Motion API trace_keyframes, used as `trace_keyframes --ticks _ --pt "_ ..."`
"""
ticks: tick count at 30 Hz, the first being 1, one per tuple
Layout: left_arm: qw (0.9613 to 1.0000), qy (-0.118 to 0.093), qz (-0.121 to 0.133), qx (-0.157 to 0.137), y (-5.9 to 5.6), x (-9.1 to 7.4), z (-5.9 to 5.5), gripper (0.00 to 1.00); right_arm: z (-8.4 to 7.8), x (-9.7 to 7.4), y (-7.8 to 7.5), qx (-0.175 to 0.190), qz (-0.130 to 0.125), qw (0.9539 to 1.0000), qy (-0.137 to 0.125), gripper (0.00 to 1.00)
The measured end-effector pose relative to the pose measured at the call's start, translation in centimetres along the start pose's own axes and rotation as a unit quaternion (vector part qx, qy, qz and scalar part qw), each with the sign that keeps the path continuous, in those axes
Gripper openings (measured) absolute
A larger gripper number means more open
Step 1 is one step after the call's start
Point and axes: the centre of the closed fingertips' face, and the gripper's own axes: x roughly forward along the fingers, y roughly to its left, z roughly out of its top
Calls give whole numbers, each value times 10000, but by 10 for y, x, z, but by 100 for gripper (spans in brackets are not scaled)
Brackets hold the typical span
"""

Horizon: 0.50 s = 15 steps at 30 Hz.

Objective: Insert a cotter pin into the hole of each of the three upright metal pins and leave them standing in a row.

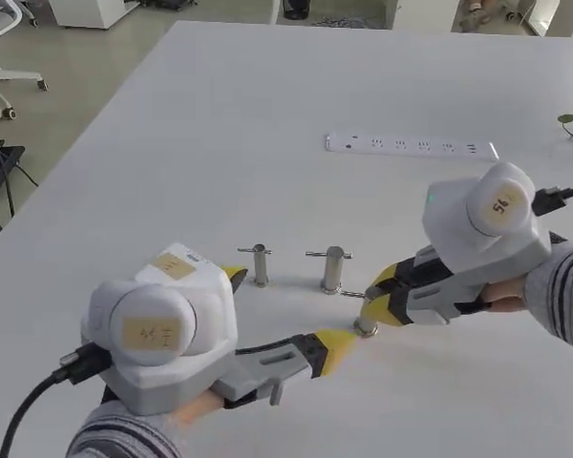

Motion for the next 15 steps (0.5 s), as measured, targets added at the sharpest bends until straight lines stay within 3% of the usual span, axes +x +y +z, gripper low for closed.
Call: trace_keyframes --ticks 7,15 --pt "9998 154 96 56 15 -8 -9 81 -4 -10 -16 -70 -105 9999 53 8" --pt "9996 65 212 157 27 -16 -5 83 -10 -14 -31 -113 -159 9997 170 8"
